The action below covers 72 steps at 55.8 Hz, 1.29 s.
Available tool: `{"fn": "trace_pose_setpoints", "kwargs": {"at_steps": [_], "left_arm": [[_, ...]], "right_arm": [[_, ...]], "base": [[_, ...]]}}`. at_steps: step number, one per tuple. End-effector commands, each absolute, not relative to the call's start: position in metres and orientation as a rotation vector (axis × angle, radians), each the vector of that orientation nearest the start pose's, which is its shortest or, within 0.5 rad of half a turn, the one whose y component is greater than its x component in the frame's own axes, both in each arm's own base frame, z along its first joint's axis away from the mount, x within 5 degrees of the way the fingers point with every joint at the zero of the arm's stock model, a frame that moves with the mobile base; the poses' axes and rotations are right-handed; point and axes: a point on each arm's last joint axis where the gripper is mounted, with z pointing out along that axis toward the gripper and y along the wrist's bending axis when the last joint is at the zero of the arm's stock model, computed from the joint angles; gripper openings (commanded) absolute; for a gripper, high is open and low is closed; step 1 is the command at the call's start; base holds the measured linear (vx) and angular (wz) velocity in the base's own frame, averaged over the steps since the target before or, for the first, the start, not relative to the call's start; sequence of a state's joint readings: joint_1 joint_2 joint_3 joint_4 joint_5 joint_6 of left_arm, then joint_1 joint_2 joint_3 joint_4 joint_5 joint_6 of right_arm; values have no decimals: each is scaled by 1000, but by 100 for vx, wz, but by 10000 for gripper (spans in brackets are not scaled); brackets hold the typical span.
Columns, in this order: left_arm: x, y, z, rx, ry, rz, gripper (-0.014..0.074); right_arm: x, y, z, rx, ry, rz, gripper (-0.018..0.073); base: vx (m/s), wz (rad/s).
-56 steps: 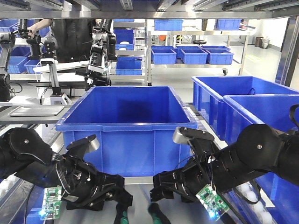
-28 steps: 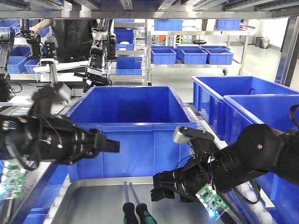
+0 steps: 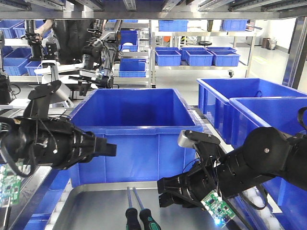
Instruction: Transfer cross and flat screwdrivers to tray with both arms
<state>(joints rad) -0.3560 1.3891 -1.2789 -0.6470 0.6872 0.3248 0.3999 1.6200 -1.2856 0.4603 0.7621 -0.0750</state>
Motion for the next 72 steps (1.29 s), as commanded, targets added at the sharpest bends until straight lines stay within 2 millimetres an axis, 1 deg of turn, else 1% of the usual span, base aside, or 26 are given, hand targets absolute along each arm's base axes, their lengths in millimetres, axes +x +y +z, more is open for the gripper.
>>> {"fn": "trace_pose_setpoints", "kwargs": {"at_steps": [1,3,4,8,9,12,14,16,17,18,21,22,23,24,29,30,33,38,44,49,52,56,72], "left_arm": [[255,-126,400,357,2062,-671,305],[247,-119,398,331,2057,-633,274],[245,-114,393,316,2059,-606,260],[225,-97,384,222,2024,-560,180],[219,-93,386,208,1996,-548,157],[201,-81,380,189,1935,-494,98],[187,-71,373,191,1889,-447,54],[177,-64,368,184,1844,-409,17],[173,-60,362,178,1829,-386,-5],[167,-56,361,176,1801,-369,-9],[152,-43,346,154,1735,-297,-8],[145,-39,345,145,1701,-283,-8],[142,-36,338,131,1699,-268,-8],[135,-32,337,117,1670,-259,-8],[110,-17,310,43,1622,-193,-8],[106,-15,306,33,1619,-184,-8],[95,-9,284,12,1621,-131,-8],[77,-4,258,0,1595,-68,-7],[64,-1,230,-31,1564,-49,-7],[58,-1,209,-65,1537,-78,-7],[54,-1,205,-80,1548,-107,-7],[55,-2,203,-82,1585,-109,-6],[55,-2,203,-83,1589,-111,-6]], "right_arm": [[311,160,320,-274,2455,686,399],[311,160,320,-273,2454,686,393],[311,160,320,-273,2454,686,392],[311,160,320,-274,2455,686,382],[311,160,320,-274,2455,686,381],[311,160,320,-274,2455,686,374],[311,160,320,-274,2455,686,370],[311,160,320,-274,2455,686,365],[311,160,320,-274,2455,686,363],[311,160,320,-274,2455,686,361],[311,160,320,-274,2455,686,356],[311,160,320,-274,2455,686,354],[311,160,320,-274,2455,686,353],[311,160,320,-274,2455,686,351],[311,160,320,-274,2455,686,344],[311,160,320,-274,2455,686,342],[311,160,320,-274,2455,686,338],[311,160,320,-274,2455,686,331],[311,160,320,-274,2455,686,330],[311,160,320,-274,2455,686,330],[311,160,320,-274,2455,686,330],[311,160,320,-274,2457,688,330],[311,160,320,-273,2458,690,330]], "base": [[0,0],[0,0],[0,0],[0,0],[0,0],[0,0],[0,0],[0,0],[0,0],[0,0],[0,0],[0,0],[0,0],[0,0],[0,0],[0,0],[0,0],[0,0],[0,0],[0,0],[0,0],[0,0],[0,0]]}}
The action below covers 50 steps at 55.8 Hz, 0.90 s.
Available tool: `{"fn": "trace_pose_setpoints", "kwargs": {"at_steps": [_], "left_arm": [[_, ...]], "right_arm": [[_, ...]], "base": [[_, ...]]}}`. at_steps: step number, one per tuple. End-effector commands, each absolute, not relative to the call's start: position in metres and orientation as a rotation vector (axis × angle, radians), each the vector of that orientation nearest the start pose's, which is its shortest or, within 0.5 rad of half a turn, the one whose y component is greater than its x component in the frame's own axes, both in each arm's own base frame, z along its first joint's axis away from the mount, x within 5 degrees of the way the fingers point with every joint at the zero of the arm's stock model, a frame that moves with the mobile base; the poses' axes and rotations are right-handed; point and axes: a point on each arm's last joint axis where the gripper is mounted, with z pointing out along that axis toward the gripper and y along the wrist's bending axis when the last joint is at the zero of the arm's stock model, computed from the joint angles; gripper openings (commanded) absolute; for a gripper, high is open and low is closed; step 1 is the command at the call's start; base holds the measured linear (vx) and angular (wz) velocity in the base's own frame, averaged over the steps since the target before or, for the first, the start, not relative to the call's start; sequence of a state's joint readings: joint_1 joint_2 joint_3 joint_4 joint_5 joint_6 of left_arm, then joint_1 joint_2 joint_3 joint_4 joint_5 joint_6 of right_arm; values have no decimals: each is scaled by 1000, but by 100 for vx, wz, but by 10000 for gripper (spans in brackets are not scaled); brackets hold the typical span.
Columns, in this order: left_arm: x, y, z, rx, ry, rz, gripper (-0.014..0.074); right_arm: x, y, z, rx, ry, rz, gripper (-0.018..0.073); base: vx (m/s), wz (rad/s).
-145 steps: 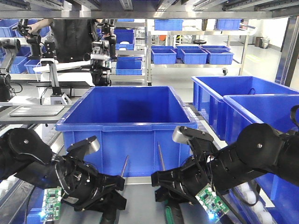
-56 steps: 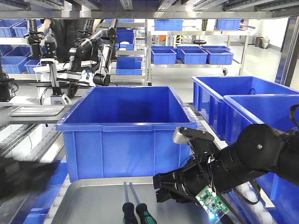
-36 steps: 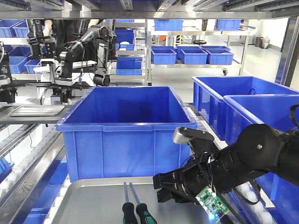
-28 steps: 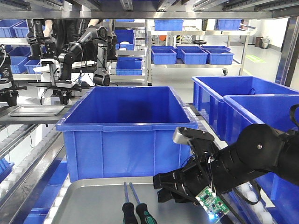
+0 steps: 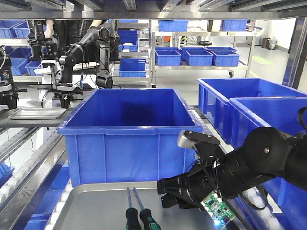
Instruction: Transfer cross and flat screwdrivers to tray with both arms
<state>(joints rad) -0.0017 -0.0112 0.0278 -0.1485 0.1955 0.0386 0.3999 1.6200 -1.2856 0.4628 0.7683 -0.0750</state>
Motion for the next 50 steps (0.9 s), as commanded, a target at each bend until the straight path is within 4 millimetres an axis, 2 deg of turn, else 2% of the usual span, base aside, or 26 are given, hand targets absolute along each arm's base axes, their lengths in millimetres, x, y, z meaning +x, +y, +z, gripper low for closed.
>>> {"fn": "trace_pose_setpoints", "kwargs": {"at_steps": [1,26,31,36,42,46,50], "left_arm": [[55,-2,203,-83,1589,-111,-6],[55,-2,203,-83,1589,-111,-6],[55,-2,203,-83,1589,-111,-6],[55,-2,203,-83,1589,-111,-6],[55,-2,203,-83,1589,-111,-6],[55,-2,203,-83,1589,-111,-6],[55,-2,203,-83,1589,-111,-6]], "right_arm": [[311,160,320,-273,2458,690,330],[310,160,319,-278,2465,688,330],[305,154,330,-311,2415,627,330],[289,142,345,-339,2331,557,328],[255,121,356,-305,2169,509,296],[226,104,352,-273,2062,483,252],[196,87,341,-259,1953,436,199]], "base": [[0,0],[0,0],[0,0],[0,0],[0,0],[0,0],[0,0]]}}
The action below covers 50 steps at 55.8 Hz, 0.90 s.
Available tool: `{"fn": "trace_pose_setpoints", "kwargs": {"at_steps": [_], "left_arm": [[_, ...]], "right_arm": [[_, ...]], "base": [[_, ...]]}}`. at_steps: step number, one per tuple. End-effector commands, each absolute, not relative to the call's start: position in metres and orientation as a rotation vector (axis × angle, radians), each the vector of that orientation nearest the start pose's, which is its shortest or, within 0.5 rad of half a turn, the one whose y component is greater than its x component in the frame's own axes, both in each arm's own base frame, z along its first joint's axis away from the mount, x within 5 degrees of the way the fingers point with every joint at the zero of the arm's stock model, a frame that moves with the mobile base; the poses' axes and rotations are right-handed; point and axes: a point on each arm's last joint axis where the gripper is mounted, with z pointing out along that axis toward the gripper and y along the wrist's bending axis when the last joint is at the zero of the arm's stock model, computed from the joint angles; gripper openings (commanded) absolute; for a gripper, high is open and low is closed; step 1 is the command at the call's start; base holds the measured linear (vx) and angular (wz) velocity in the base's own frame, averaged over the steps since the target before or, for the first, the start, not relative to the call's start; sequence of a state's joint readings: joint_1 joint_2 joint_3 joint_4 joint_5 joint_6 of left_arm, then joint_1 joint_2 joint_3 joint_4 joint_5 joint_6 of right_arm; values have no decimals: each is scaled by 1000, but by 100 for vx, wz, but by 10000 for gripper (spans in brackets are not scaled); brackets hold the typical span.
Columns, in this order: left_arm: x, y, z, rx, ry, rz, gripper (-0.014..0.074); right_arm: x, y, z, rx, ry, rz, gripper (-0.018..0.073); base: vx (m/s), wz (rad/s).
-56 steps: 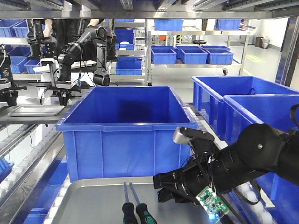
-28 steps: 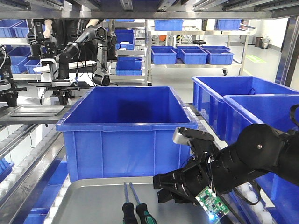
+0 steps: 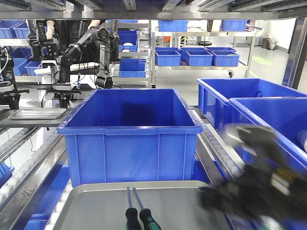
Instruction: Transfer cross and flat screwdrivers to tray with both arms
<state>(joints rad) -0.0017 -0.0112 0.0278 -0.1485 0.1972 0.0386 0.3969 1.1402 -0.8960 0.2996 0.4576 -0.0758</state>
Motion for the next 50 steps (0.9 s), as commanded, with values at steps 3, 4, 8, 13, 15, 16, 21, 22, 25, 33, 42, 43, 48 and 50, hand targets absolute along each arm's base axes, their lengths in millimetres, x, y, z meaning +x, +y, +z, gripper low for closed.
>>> {"fn": "trace_pose_setpoints", "kwargs": {"at_steps": [3,4,8,13,15,16,21,22,25,33,42,43,48,50], "left_arm": [[55,-2,203,-83,1589,-111,-6],[55,-2,203,-83,1589,-111,-6],[55,-2,203,-83,1589,-111,-6],[55,-2,203,-83,1589,-111,-6],[55,-2,203,-83,1589,-111,-6],[55,-2,203,-83,1589,-111,-6],[55,-2,203,-83,1589,-111,-6],[55,-2,203,-83,1589,-111,-6],[55,-2,203,-83,1589,-111,-6],[55,-2,203,-83,1589,-111,-6],[55,-2,203,-83,1589,-111,-6],[55,-2,203,-83,1589,-111,-6],[55,-2,203,-84,1589,-112,-6],[55,-2,203,-84,1589,-112,-6]], "right_arm": [[174,73,337,-252,1863,399,160],[165,68,333,-252,1844,385,146],[138,52,315,-241,1771,330,99],[107,32,290,-195,1714,271,34],[96,26,281,-173,1687,240,4],[91,23,275,-164,1680,231,-9],[75,13,245,-91,1661,177,-13],[73,12,241,-81,1657,169,-13],[65,8,225,-35,1638,140,-12],[57,2,193,32,1575,77,-11],[57,0,193,4,1593,20,-11],[57,0,194,2,1589,19,-11],[57,0,194,3,1587,20,-9],[57,0,193,3,1591,20,-8]], "base": [[0,0],[0,0],[0,0],[0,0],[0,0],[0,0],[0,0],[0,0],[0,0],[0,0],[0,0],[0,0],[0,0],[0,0]]}}
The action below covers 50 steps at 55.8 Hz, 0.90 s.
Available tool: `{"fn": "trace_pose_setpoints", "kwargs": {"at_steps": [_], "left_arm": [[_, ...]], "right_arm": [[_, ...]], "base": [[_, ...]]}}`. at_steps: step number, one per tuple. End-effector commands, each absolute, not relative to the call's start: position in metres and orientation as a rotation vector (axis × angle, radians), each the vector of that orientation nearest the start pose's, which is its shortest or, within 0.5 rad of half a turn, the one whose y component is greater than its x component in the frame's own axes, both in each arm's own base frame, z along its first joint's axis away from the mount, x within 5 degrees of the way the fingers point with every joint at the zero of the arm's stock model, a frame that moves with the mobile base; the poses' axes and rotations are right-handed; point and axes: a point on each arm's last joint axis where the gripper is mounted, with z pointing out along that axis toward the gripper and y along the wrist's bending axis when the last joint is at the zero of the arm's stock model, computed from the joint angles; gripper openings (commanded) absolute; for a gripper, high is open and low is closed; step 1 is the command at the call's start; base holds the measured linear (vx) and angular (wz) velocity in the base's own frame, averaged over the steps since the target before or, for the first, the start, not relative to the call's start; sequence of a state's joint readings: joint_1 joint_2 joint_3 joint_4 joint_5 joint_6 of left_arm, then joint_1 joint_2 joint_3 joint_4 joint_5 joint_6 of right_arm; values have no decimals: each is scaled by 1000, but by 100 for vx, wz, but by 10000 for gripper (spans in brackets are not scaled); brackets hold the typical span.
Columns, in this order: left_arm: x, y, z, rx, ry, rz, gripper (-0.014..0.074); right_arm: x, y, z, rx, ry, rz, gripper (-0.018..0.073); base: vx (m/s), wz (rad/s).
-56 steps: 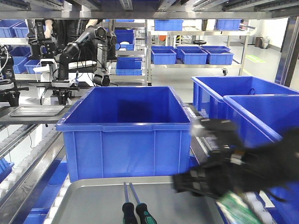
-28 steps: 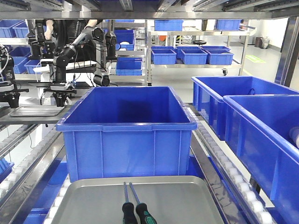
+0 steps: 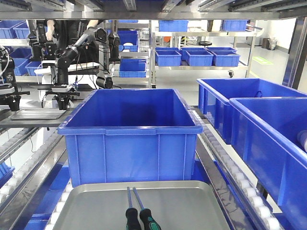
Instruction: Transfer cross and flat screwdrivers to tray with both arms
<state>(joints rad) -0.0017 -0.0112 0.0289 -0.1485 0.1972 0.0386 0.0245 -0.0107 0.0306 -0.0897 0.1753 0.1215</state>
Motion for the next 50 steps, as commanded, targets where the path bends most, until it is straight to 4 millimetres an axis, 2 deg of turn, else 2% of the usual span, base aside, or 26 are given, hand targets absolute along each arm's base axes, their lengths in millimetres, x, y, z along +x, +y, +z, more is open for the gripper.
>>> {"fn": "trace_pose_setpoints", "kwargs": {"at_steps": [1,50], "left_arm": [[55,-2,203,-84,1589,-112,-6],[55,-2,203,-84,1589,-112,-6]], "right_arm": [[57,0,193,3,1592,19,-8],[57,0,193,4,1596,19,-8]], "base": [[0,0],[0,0]]}}
